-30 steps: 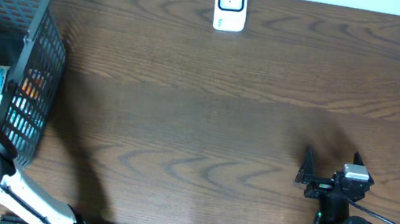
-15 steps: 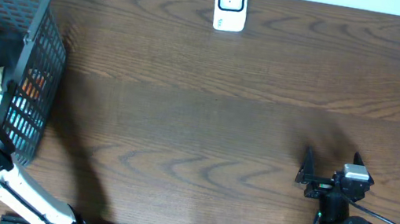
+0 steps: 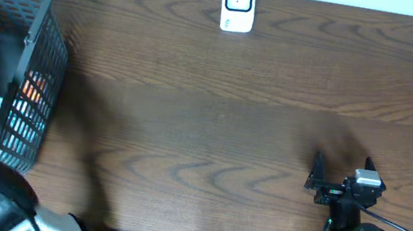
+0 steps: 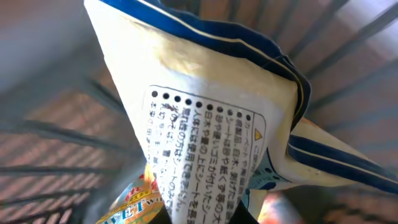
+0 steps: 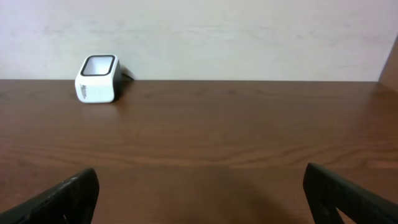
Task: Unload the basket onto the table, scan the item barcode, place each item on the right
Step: 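Lift the yellow bag out and drop it on the table near the scanner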
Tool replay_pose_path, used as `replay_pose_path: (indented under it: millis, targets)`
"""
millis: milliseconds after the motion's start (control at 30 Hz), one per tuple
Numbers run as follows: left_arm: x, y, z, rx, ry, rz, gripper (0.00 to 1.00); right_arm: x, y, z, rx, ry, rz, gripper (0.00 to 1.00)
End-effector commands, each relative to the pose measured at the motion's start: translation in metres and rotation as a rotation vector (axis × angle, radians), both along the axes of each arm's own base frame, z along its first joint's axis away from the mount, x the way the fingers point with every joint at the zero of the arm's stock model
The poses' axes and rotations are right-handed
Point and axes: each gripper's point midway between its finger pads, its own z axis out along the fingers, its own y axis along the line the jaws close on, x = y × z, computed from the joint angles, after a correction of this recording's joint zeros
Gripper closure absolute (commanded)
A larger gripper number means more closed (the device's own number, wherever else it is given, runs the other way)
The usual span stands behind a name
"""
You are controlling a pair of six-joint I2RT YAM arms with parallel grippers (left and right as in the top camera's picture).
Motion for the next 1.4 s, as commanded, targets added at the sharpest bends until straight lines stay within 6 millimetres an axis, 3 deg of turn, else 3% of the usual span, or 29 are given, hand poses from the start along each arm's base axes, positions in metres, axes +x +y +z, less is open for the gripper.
replay_pose_path:
  millis: [0, 200, 300, 467, 533, 667, 833, 967, 1200, 1367]
  targets:
    - [0.006, -0.033, 0.083, -0.008, -0.293, -0.036, 0.92, 0.0, -0.001, -0.001, 0.004, 0.001, -0.002, 0.01]
    - [0.002, -0.091, 0.187, -0.106, -0.702, -0.106, 0.93, 0.0, -0.001, -0.001, 0.004, 0.001, -0.002, 0.01]
    - [0.006, -0.12, 0.218, -0.225, -0.846, -0.138, 0.93, 0.0, -0.001, -0.001, 0.004, 0.001, -0.002, 0.01]
    - [0.035, -0.197, 0.248, -0.415, -0.947, -0.358, 0.93, 0.0, -0.001, -0.001, 0.004, 0.001, -0.002, 0.01]
    - [0.047, -0.237, 0.254, -0.45, -0.946, -0.471, 0.93, 0.0, -0.001, -0.001, 0.004, 0.001, -0.002, 0.01]
    - [0.062, -0.294, 0.254, -0.516, -0.927, -0.612, 0.93, 0.0, -0.001, -0.001, 0.004, 0.001, -0.002, 0.01]
    - [0.086, -0.358, 0.229, -0.607, -0.836, -0.705, 0.93, 0.0, -0.001, -0.001, 0.004, 0.001, -0.002, 0.01]
    - [0.106, -0.417, 0.191, -0.705, -0.707, -0.795, 0.93, 0.0, -0.001, -0.001, 0.004, 0.001, -0.002, 0.01]
    - [0.144, -0.522, 0.084, -0.809, -0.428, -0.847, 0.93, 0.0, -0.001, -0.001, 0.004, 0.001, -0.003, 0.01]
    - [0.157, -0.589, 0.008, -0.806, -0.298, -0.848, 0.93, 0.0, -0.001, -0.001, 0.004, 0.001, -0.002, 0.01]
